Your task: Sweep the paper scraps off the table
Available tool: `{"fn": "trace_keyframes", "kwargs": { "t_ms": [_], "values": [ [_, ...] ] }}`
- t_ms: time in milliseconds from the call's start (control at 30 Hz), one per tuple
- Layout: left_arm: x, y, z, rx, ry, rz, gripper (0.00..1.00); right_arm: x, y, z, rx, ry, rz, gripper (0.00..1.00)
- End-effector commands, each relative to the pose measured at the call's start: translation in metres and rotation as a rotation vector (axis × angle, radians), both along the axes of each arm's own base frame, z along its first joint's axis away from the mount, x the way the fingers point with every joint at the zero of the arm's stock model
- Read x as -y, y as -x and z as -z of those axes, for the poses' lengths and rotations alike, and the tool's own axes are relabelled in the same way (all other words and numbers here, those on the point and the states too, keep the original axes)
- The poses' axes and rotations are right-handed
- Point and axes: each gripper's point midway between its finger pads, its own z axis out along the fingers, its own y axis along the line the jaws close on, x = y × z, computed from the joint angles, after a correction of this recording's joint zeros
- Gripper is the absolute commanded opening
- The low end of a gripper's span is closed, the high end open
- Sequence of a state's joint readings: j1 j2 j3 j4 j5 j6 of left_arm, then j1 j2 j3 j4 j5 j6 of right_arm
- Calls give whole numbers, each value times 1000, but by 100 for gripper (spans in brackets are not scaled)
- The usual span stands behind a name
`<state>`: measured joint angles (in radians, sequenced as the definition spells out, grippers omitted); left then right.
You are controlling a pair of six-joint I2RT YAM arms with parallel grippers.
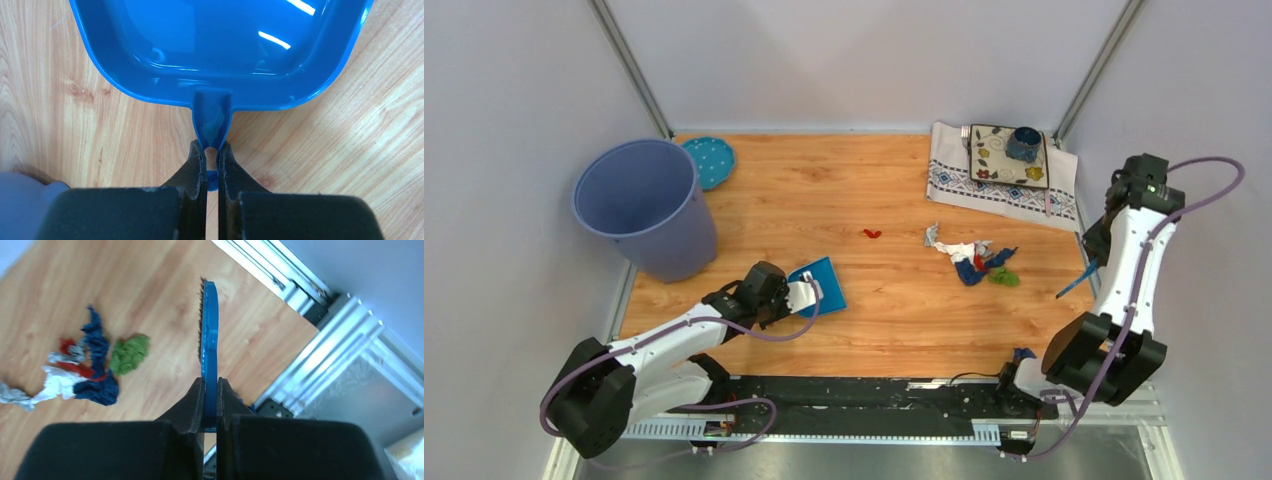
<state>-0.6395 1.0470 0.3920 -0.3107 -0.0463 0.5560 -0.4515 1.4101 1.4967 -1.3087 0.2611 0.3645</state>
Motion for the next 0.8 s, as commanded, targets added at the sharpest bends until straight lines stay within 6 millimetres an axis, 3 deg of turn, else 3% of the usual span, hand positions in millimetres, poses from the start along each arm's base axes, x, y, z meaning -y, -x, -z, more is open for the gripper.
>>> {"fn": "trace_keyframes", "kwargs": {
  "t_ms": [0,67,167,333,433,500,567,767],
  "values": [
    [-1,9,7,-44,-4,22,0,-52,112,34,-436,-255,43,0],
    [-3,12,12,-53,-13,25,0,-61,120,45,-496,-291,25,0],
    [-3,14,12,-64,-13,31,0,-58,132,51,-548,-264,37,0],
    [0,16,9,-67,3,42,0,-71,125,67,-650,-326,-17,0],
    [1,15,6,-60,10,40,0,-95,110,82,-783,-331,-154,0],
    [1,15,6,-61,11,39,0,-130,107,94,-844,-428,-204,0],
    [1,14,4,-54,13,39,0,-141,95,99,-887,-440,-232,0],
    [1,16,6,-63,12,40,0,-175,43,88,-695,-539,-138,0]
  ]
}}
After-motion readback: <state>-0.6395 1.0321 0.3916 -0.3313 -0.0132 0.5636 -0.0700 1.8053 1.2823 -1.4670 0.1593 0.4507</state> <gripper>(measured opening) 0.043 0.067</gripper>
